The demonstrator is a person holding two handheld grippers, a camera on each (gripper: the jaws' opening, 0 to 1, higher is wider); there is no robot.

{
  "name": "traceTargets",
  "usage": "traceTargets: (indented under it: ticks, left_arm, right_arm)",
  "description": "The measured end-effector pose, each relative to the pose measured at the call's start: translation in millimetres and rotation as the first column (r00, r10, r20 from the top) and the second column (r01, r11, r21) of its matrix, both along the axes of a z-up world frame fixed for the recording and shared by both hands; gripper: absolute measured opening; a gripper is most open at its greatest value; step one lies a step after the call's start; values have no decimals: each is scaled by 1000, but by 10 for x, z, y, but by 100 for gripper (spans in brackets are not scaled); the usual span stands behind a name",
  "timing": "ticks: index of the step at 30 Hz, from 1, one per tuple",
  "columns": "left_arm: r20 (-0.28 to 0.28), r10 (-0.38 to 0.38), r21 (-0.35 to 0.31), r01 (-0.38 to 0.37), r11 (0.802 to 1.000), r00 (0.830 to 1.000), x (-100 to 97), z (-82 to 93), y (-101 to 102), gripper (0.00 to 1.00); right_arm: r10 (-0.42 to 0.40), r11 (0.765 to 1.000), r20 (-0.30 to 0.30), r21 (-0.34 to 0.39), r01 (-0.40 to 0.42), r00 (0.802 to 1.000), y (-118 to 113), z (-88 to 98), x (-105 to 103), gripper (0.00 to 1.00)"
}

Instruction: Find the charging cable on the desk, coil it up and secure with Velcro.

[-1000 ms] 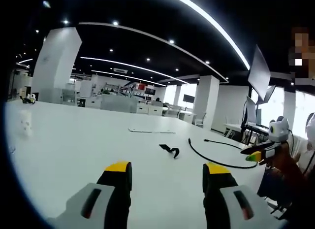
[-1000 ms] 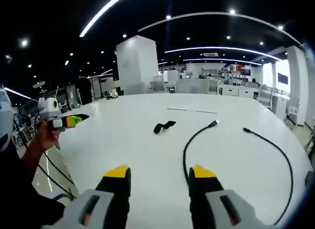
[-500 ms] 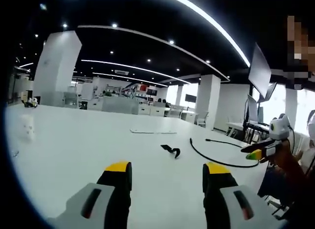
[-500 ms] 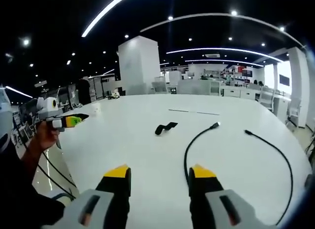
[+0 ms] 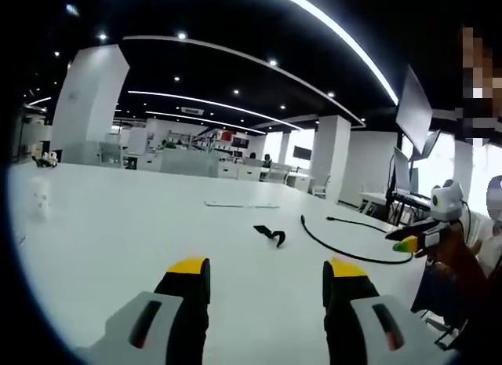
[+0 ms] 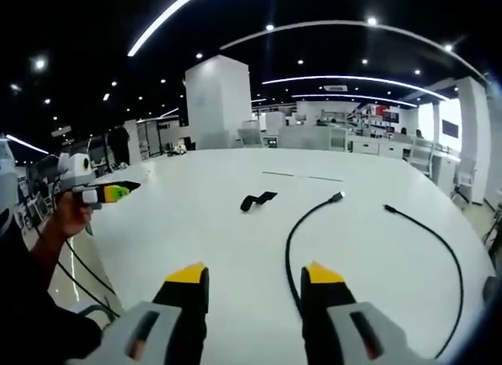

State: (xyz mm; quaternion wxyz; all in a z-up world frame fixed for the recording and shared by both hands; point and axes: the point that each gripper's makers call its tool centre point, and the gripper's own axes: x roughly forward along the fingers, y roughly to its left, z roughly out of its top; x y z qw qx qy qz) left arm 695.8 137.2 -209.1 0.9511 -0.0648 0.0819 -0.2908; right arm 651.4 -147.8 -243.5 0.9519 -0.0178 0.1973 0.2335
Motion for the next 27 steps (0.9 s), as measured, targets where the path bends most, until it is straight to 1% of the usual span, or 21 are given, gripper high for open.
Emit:
traceTargets:
  ticks: [3,6,7,8,9,12,14,19,24,27]
  left_arm:
    - [6,-14,-2,14,1000,1000,20,33,-83,58]
    - [13,-31,-1,31,1000,999,44,60,-194,57]
    - [12,-35,-3,35,999,999,48,63,-219,55]
    - [2,-52,-10,52,999,999,48,61,-294,54]
    - [1,-55,-13,55,998,999,48,61,-308,54]
    - [-6,-75,-38,74,997,997,60,72,-430,58]
    - [-16,-87,-54,86,995,996,69,72,-501,58]
    - [2,-119,-49,119,992,993,79,101,-643,58]
    - [1,-157,-44,156,987,988,98,92,-821,58]
    - [1,-169,-44,169,985,986,103,92,-878,57]
  right_arm:
    - [-22,1000,5,-13,22,1000,-107,12,-7,47]
    - [-53,998,15,-20,53,998,-268,43,-20,47]
    - [-63,998,19,-19,63,998,-316,56,-21,47]
    - [-71,997,21,-19,72,997,-360,66,-29,47]
    - [-74,997,22,-20,74,997,-374,68,-32,47]
    - [-98,995,29,-25,99,995,-497,87,-52,47]
    - [-114,993,32,-26,115,993,-567,95,-64,47]
    - [-145,989,39,-33,147,989,-689,101,-84,46]
    - [-178,983,41,-35,180,983,-819,104,-100,46]
    - [-191,981,45,-34,193,981,-877,120,-112,46]
